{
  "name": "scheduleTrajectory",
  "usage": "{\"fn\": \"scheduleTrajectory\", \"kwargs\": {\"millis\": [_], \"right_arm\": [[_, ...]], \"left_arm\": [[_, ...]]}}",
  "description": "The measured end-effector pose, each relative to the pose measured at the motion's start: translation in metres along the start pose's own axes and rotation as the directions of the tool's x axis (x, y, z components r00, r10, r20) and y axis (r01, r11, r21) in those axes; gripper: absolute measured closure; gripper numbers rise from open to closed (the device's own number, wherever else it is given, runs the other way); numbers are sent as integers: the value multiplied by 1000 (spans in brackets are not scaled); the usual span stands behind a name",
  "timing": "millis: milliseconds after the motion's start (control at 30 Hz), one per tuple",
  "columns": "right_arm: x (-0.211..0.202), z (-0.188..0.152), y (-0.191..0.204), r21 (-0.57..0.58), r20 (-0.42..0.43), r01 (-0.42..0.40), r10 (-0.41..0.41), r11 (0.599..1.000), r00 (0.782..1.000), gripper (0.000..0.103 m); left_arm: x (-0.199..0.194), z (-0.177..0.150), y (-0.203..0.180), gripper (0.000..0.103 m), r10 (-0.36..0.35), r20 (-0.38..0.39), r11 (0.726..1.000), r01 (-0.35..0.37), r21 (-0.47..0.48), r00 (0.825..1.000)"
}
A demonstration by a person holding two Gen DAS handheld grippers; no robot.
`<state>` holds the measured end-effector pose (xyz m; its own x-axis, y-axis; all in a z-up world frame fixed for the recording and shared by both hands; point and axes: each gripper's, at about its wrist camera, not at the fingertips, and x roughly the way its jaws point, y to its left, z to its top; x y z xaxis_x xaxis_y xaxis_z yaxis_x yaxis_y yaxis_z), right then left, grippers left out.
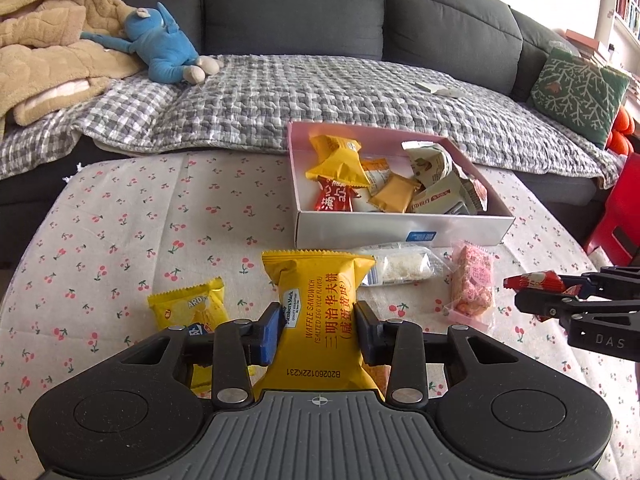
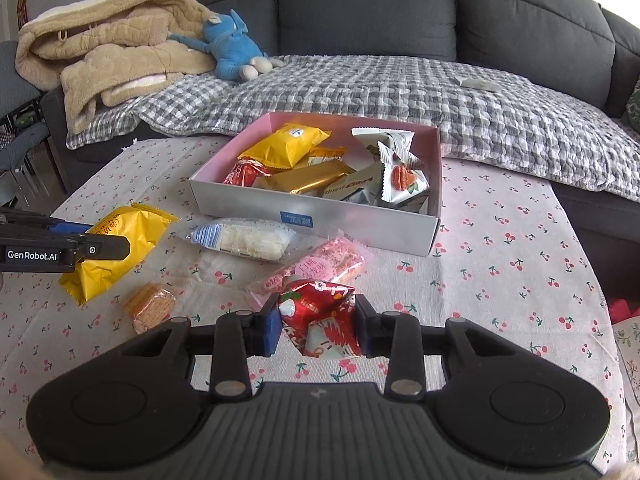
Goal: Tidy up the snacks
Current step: 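Carry both held packets toward the pink box and lower them inside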
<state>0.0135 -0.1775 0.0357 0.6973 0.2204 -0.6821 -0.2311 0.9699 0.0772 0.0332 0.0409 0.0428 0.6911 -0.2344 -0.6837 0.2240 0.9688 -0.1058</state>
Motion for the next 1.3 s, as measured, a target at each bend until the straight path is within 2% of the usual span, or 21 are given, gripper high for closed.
{"fn": "scheduleTrajectory", "kwargs": {"millis": [300, 567, 700, 900, 1300], "right_arm": [[4, 25, 3, 35, 29, -43, 42, 998, 999, 69], [18, 47, -2, 88, 31, -88, 85, 992, 996, 69], [26, 54, -10, 135, 16, -84, 83, 987, 996, 69], [35, 69, -25, 199, 45, -100, 93, 975, 995, 69], [79, 99, -59, 328, 54, -132, 121, 935, 991, 69]], "left_arm": [[-7, 18, -9, 67, -21, 46, 999, 22, -30, 999], [6, 37, -14, 67, -21, 57, 998, 24, -51, 998], [25, 48, -12, 67, -32, 36, 994, 36, -104, 999], [56, 65, -21, 67, -38, 22, 990, 40, -136, 999], [121, 108, -41, 67, -65, 16, 991, 66, -112, 998]]}}
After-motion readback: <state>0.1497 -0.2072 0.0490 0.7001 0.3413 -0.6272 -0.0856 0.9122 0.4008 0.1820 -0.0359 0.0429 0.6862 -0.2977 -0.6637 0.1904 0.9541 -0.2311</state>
